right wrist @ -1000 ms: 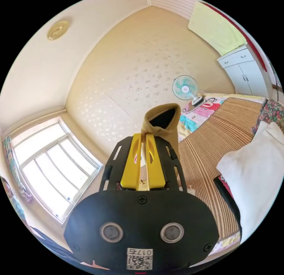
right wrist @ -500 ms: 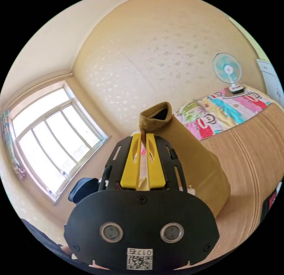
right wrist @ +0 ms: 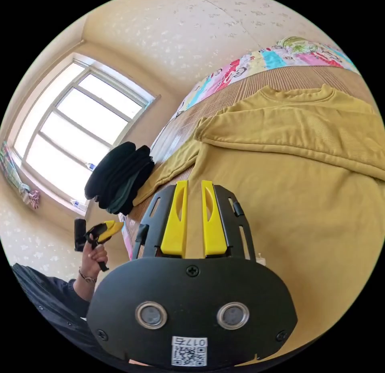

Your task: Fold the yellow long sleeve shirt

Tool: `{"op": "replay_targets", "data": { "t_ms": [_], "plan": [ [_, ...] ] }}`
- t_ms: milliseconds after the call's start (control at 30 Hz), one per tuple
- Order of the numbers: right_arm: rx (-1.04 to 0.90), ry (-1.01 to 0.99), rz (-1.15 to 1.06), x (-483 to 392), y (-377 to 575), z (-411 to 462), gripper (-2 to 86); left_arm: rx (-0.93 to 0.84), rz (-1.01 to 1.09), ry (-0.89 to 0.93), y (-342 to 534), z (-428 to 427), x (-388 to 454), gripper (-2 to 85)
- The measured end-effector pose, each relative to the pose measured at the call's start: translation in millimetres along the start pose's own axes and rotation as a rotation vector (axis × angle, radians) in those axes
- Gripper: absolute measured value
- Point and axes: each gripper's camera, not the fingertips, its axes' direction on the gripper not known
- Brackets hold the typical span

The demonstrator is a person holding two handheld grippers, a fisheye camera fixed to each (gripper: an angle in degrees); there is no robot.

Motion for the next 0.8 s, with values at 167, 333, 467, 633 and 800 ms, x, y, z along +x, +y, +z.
{"op": "replay_targets", "data": {
  "t_ms": [167,333,467,633,800],
  "plan": [
    [0.049,0.406,-0.112,11,70,-62,4.4,0.206,-0.364,-0.097,-24,38,-48,15.3],
    [0.025,0.591,-0.066,69,121,-83,2.9,0.396,-0.484,-0.165,-8,61,-65,13.1],
    [0.065,0.483,0.011,97,137,-97,2.0,0.432,-0.482,-0.231,-6,85,-65,7.4],
    [0.022,0.537,0.065,122,149,-80,0.9,0.339,-0.352,-0.339,-11,104,-40,2.8],
    [0.013,0.474,0.106,149,153,-85,0.6,0.599,-0.049,-0.326,22,71,79,2.2]
  ]
}}
